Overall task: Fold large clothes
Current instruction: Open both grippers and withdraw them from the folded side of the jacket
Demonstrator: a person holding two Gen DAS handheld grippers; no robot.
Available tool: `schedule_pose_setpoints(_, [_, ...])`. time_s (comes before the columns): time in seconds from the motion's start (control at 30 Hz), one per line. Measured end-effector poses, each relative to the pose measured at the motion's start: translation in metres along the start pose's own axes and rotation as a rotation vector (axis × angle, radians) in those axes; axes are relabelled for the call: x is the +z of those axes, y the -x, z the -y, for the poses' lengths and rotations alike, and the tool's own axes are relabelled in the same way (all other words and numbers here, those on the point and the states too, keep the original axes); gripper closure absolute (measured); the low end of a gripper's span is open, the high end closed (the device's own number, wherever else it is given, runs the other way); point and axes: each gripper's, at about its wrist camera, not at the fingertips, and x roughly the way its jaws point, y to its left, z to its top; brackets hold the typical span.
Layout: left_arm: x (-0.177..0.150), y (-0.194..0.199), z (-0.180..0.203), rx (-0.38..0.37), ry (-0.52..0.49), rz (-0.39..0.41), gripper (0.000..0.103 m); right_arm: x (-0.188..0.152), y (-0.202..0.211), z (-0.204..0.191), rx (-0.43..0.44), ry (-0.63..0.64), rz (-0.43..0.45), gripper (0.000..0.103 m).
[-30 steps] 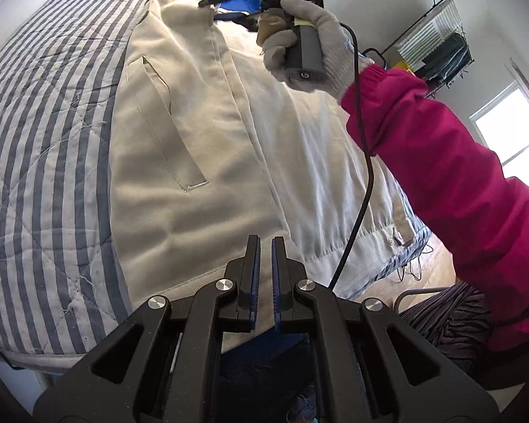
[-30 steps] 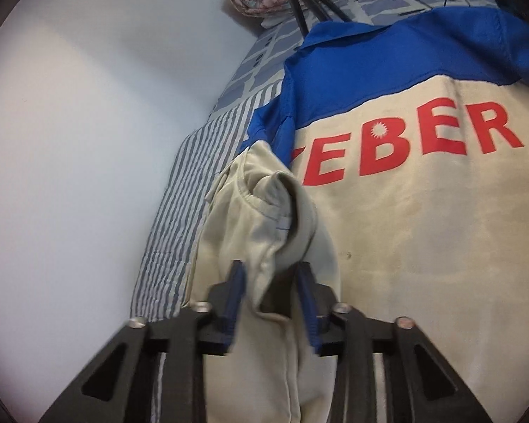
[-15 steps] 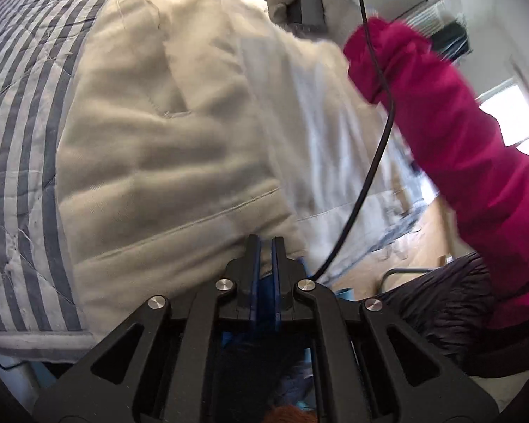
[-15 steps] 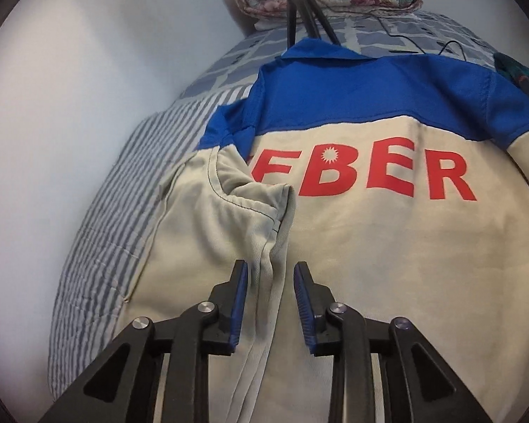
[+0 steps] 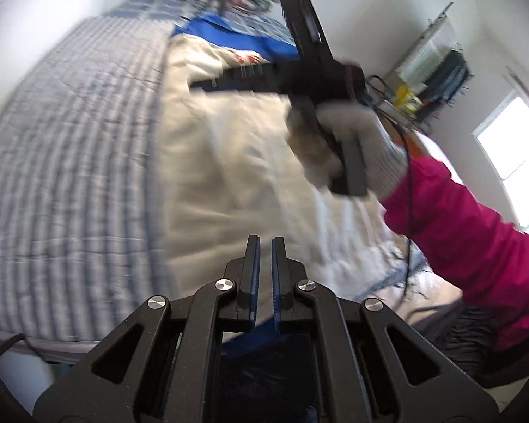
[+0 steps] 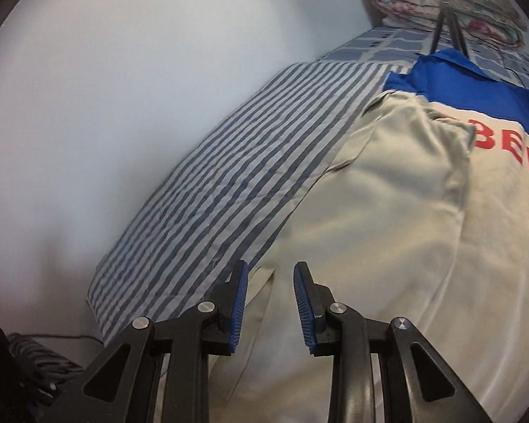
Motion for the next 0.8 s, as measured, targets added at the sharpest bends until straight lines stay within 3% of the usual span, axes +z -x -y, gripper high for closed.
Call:
schedule_pose_setpoints(0.1, [-0.001,0.012,-0.015,0.048,0.014,0.021,0.101,-0.022,-0.021,-0.016,-0.125,0.091,-0.060,0.079])
schedule_pose_setpoints(0.17, [-0.005,0.018,-0.019,0.070,0.016,0.026,0.101,-0.034,-0.029,-0.011,-0.169,0.080,-0.086,0.083])
schedule_pose_setpoints(0.33, [-0.011,0.021,-0.034,0.085,0.031,0.053,0.101,-0.041,0.005,-0.019,-0.120,0.002,-0.034,0.080])
schedule_pose_setpoints(0.53, [0.001,0.011,-0.046,0.022,0.103,0.002,0.101,-0.090,0.057,-0.071,-0.039,0.084,-0.041,0.080])
schedule_pose_setpoints(0.8, [0.019,-0.027,-0.046,-0.006,0.110,-0.030,0.101,-0.163,0.047,-0.088,-0.036,0.060,-0.140,0.079])
